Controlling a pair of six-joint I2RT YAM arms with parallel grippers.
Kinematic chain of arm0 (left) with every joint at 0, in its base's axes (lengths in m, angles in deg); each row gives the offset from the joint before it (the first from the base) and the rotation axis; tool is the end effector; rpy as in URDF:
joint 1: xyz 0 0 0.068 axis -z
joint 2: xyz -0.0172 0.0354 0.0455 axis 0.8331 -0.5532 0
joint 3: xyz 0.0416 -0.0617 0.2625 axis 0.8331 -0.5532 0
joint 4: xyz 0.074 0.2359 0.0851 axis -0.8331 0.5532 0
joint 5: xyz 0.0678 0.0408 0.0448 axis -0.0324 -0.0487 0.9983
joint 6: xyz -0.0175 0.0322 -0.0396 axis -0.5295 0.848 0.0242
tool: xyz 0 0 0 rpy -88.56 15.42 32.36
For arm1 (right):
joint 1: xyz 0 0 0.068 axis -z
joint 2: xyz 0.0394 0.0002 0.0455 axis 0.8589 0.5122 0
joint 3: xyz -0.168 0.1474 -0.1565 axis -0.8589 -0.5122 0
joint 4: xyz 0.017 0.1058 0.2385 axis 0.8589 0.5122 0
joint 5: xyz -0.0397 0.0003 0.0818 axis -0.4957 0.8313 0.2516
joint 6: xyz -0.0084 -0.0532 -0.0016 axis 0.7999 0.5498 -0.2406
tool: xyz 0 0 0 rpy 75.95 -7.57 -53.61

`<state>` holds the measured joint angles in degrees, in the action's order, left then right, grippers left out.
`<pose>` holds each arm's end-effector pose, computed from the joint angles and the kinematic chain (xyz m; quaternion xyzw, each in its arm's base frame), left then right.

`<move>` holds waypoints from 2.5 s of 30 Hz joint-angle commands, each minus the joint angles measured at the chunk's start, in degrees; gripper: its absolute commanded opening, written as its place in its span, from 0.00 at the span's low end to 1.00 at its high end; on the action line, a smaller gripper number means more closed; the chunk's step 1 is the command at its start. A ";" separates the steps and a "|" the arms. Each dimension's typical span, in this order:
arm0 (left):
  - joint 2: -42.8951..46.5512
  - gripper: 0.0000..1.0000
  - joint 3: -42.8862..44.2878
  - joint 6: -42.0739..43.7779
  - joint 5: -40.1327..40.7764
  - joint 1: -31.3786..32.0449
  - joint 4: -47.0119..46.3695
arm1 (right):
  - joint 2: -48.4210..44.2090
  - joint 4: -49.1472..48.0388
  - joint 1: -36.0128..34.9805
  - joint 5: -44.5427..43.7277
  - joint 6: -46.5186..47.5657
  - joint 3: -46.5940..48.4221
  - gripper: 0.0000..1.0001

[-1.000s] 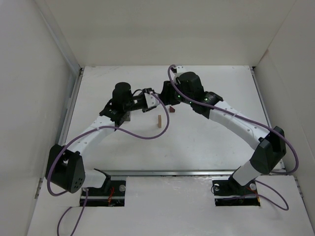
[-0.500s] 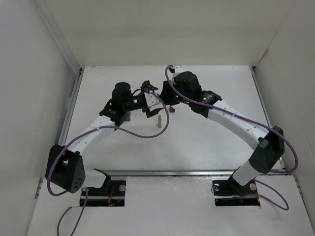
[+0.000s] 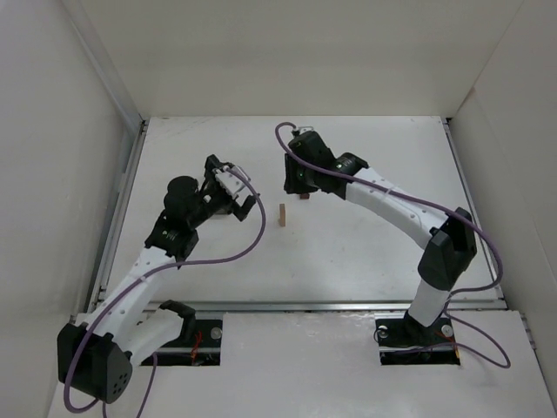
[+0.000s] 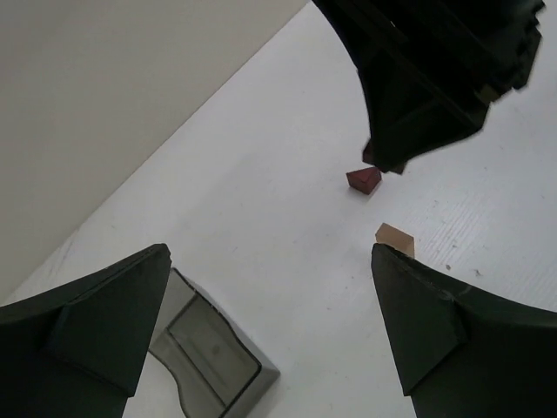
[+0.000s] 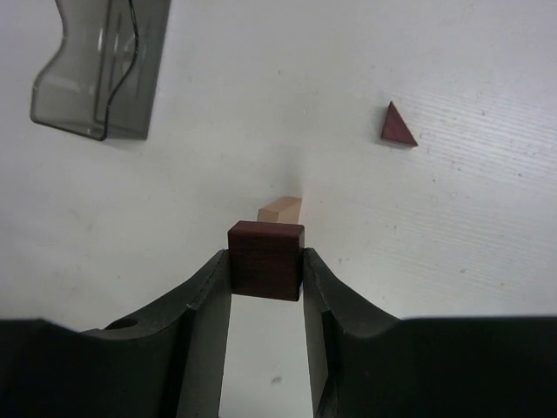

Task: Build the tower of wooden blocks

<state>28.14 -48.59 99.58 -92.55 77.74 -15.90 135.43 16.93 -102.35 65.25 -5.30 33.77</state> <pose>0.2075 -0.0984 0.3262 0.4387 0.5629 -0.1267 0.6889 0.2899 0.2631 0.3320 -0.0840 0.9107 0.1634 0.3699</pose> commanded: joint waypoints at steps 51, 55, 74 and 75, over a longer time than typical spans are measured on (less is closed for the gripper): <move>5.67 1.00 -8.49 -15.66 21.49 -0.23 -4.10 | 12.62 6.42 -5.10 -3.80 -11.61 7.27 0.00; 5.67 1.00 -8.49 -15.66 21.49 -0.23 -4.10 | 12.62 6.42 -5.10 -3.80 -11.61 6.74 0.00; 5.67 1.00 -8.49 -15.66 21.49 -0.23 -4.10 | 14.29 5.37 -4.57 -3.27 -11.61 6.74 0.00; 5.67 1.00 -8.49 -15.66 21.49 -0.23 -4.10 | 14.29 5.37 -4.57 -3.27 -11.61 6.74 0.00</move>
<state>32.32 -56.78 84.06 -70.89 77.67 -17.78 149.79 24.66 -107.16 61.91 -16.64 40.27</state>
